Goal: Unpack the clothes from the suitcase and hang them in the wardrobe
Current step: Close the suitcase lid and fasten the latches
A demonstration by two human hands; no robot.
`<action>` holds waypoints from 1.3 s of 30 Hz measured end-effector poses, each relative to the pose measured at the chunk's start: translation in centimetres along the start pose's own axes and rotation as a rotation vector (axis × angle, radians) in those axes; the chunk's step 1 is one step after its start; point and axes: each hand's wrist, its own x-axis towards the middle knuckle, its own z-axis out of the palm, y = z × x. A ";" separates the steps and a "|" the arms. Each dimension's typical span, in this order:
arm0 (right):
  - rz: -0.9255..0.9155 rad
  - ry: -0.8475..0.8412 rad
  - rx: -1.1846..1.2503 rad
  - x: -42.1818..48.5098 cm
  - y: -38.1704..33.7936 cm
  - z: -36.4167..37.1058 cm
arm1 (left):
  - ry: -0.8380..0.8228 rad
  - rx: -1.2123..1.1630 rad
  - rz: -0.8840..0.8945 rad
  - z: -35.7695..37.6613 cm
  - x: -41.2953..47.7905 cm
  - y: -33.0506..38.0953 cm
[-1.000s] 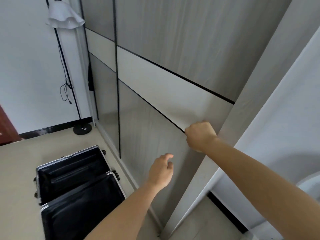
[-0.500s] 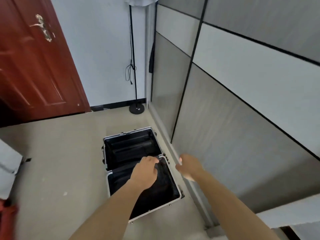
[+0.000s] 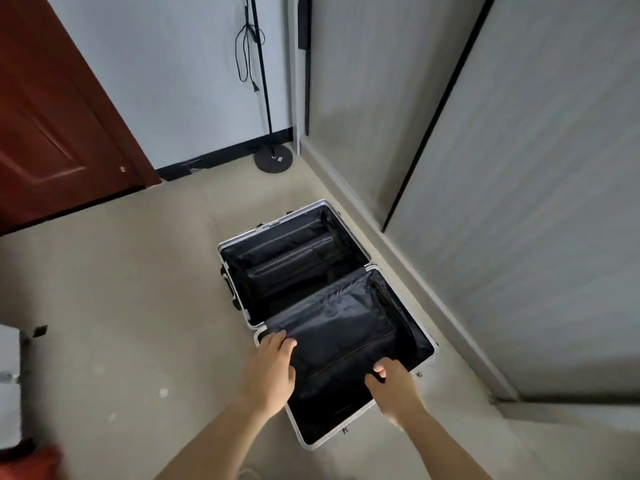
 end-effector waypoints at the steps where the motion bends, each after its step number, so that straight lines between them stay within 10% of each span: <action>1: 0.028 -0.007 0.011 1.1 1.1 1.6 | -0.023 0.021 0.000 2.2 0.1 -0.9; 15: 0.516 0.171 0.145 23.0 21.8 28.7 | -0.319 0.232 0.513 38.5 14.4 -17.0; 21: 0.458 0.402 0.582 26.7 24.5 32.0 | -0.662 0.353 0.626 42.3 15.4 -18.8; 26: 0.402 0.611 0.482 25.2 23.8 26.5 | -0.740 0.220 0.667 40.0 13.6 -13.8; 33: 0.184 0.998 0.488 22.0 16.3 13.5 | 0.030 -0.056 1.000 34.8 13.9 -10.5; 39: -0.240 1.104 0.704 19.9 5.8 8.8 | 0.186 -0.741 0.743 27.0 14.3 -11.7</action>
